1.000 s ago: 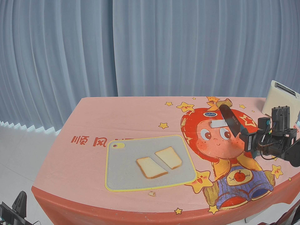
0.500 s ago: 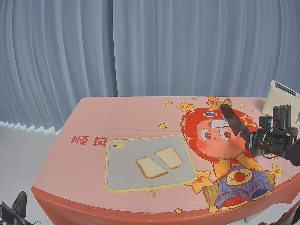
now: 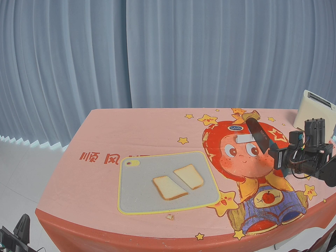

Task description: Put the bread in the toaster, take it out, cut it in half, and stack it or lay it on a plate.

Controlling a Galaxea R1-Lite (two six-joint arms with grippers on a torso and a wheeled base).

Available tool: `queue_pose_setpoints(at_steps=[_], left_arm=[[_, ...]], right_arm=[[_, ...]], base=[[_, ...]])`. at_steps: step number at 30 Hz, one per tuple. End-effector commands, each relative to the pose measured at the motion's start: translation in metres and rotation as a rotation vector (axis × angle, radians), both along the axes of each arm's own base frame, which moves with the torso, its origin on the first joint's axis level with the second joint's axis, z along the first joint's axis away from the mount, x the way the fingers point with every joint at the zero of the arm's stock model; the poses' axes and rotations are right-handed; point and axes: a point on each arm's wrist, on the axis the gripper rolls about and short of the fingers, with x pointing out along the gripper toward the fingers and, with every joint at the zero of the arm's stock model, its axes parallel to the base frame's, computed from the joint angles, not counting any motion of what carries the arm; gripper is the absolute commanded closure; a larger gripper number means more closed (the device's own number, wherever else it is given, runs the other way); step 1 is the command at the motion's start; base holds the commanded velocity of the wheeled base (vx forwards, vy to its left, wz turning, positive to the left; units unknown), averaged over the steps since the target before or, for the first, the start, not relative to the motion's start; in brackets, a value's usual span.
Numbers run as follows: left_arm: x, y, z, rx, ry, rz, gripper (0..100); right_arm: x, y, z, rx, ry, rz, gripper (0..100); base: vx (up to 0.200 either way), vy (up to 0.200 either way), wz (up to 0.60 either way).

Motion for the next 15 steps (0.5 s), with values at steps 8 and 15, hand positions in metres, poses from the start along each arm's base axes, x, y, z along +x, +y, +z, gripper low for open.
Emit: queue_pose_setpoints(at_steps=[8, 15], left_arm=[[0.0001, 0.0000, -0.0052, 0.000, 0.001, 0.000, 100], [0.0001, 0.0000, -0.0052, 0.000, 0.001, 0.001, 100]], right_arm=[[0.0005, -0.0001, -0.0014, -0.001, 0.005, -0.001, 100], [0.0000, 0.0006, -0.0031, -0.005, 0.014, 0.003, 100]], base=[[0.000, 0.000, 0.00], [0.000, 0.000, 0.00]])
